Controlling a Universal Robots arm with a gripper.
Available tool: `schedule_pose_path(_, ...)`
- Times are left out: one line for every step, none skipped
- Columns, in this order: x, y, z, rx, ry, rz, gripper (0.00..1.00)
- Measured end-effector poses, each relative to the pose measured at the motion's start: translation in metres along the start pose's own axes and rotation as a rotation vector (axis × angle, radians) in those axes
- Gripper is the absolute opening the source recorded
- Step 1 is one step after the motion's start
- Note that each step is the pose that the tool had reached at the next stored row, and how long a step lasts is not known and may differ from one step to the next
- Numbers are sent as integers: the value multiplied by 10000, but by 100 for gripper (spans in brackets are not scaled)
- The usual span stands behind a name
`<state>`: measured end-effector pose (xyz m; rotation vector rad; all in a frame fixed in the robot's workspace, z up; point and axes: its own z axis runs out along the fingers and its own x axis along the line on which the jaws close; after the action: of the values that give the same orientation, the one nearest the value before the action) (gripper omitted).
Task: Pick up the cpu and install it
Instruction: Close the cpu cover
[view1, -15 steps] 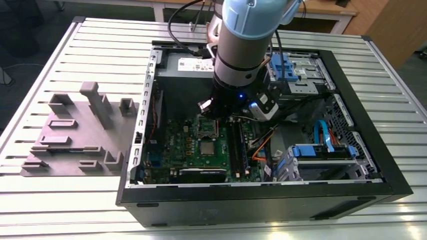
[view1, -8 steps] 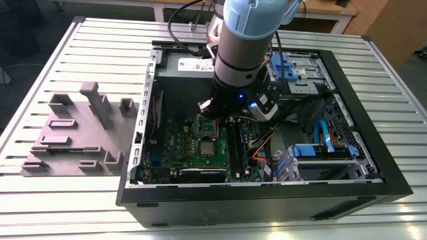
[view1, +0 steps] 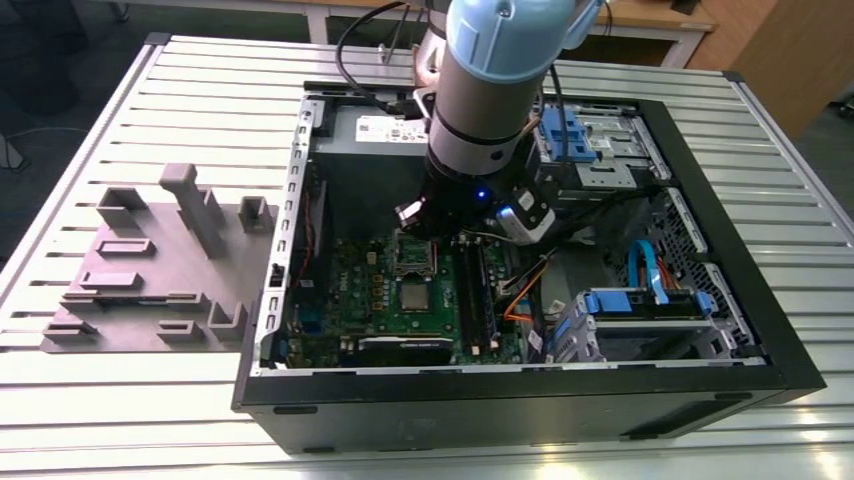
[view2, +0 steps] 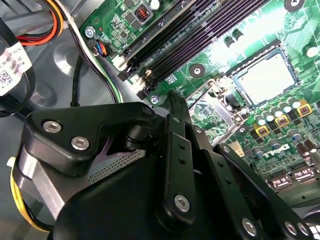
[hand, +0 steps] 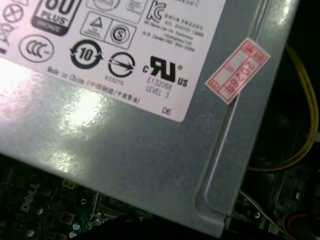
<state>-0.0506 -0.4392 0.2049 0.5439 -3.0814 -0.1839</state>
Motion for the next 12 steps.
schedule_pose_path(2, 1, 1, 0, -1, 0, 10)
schedule_pose_path(6, 3, 2, -2, -2, 0, 10)
schedule_pose_path(12, 5, 2, -1, -2, 0, 10)
schedule_pose_path(19, 7, 3, -2, -3, -1, 10)
schedule_pose_path(22, 9, 3, -1, -3, 0, 10)
schedule_pose_path(22, 8, 3, -1, -2, -1, 10)
schedule_pose_path(23, 8, 3, -1, -1, -1, 10)
schedule_pose_path(23, 8, 3, -1, -1, -1, 10)
schedule_pose_path(23, 8, 3, -1, -1, -1, 10)
schedule_pose_path(23, 8, 3, 0, -1, -1, 10)
schedule_pose_path(23, 8, 3, 0, -1, -1, 10)
schedule_pose_path(24, 9, 3, 0, -1, -1, 10)
